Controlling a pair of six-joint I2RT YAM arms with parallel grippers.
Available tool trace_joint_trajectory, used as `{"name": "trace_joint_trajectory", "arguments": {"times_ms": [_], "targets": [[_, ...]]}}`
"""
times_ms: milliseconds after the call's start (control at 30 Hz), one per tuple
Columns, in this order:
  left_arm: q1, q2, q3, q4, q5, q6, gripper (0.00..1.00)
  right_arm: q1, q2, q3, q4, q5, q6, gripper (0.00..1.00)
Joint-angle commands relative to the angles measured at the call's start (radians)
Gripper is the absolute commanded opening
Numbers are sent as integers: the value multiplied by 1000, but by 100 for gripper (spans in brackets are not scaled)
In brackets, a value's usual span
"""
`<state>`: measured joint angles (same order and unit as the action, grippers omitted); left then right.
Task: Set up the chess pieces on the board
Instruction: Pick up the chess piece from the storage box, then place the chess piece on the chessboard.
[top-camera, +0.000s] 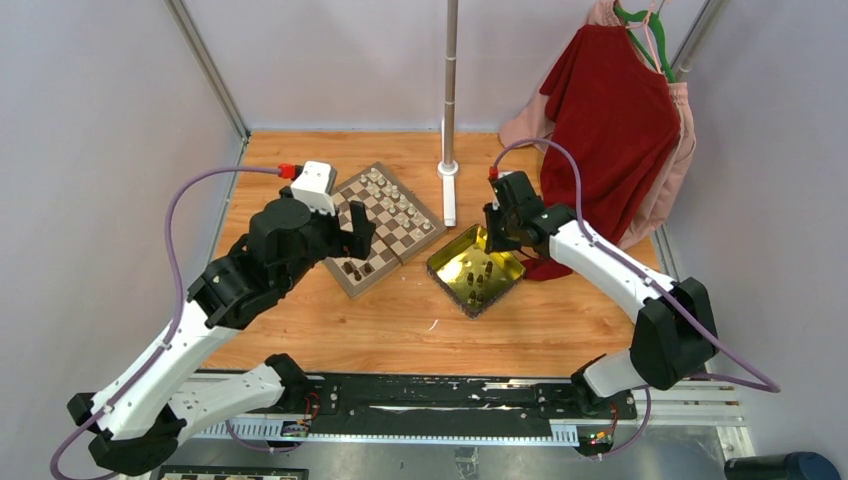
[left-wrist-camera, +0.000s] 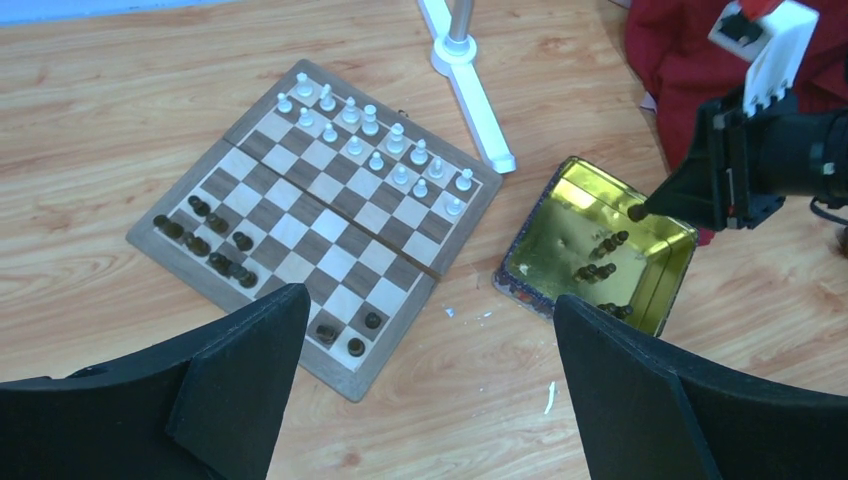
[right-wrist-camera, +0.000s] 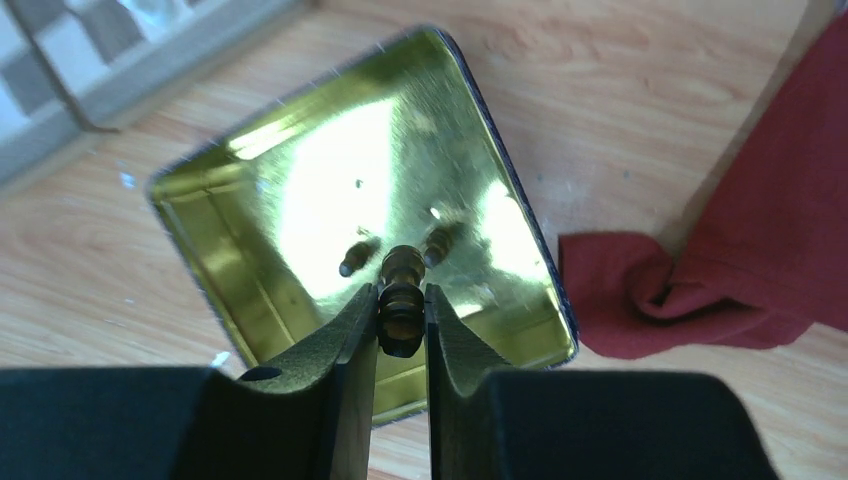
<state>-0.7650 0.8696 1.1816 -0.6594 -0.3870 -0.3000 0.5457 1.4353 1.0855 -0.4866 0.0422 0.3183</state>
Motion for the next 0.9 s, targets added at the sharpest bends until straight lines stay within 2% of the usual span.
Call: {"name": "trace_joint_trajectory", "arguments": {"times_ms": [0, 367, 867], "targets": [[7, -52, 39, -53, -49, -2, 99, 47, 5, 116, -21, -27, -6, 0], [6, -94, 159, -150, -116, 14, 99, 236, 319, 535, -75, -27, -46, 0], [6, -134, 192, -214, -155, 6, 99, 376, 805, 1140, -192, -53, -84, 0]]}}
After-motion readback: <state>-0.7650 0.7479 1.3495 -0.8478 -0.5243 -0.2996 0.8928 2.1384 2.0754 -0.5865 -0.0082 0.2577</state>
